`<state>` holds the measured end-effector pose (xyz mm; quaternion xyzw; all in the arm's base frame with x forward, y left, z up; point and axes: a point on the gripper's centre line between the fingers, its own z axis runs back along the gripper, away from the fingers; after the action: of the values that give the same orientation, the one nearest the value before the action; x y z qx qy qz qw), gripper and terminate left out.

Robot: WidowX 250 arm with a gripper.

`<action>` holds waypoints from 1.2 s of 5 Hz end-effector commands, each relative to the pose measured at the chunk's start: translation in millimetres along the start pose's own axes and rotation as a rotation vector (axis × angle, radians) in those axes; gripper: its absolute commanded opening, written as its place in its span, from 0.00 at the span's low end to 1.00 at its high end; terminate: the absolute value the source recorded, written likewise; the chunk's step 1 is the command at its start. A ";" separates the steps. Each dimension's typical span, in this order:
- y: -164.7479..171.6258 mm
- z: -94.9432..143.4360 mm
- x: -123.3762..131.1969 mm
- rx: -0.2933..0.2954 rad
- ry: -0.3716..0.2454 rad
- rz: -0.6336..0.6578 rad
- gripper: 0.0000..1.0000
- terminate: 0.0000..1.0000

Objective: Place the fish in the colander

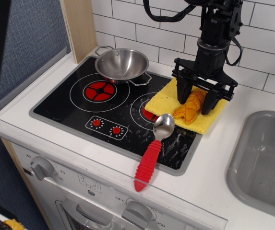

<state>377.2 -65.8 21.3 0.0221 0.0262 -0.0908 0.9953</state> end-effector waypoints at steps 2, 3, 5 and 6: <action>48.9 80.9 -10.5 0.023 -0.178 0.099 0.00 0.00; 98.7 107.2 -13.9 0.031 -0.224 0.211 0.00 0.00; 150.3 92.1 -7.4 0.024 -0.170 0.292 0.00 0.00; 155.6 82.5 -2.7 0.001 -0.149 0.297 0.00 0.00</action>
<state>408.9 81.0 90.6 0.0145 -0.0252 0.0538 0.9981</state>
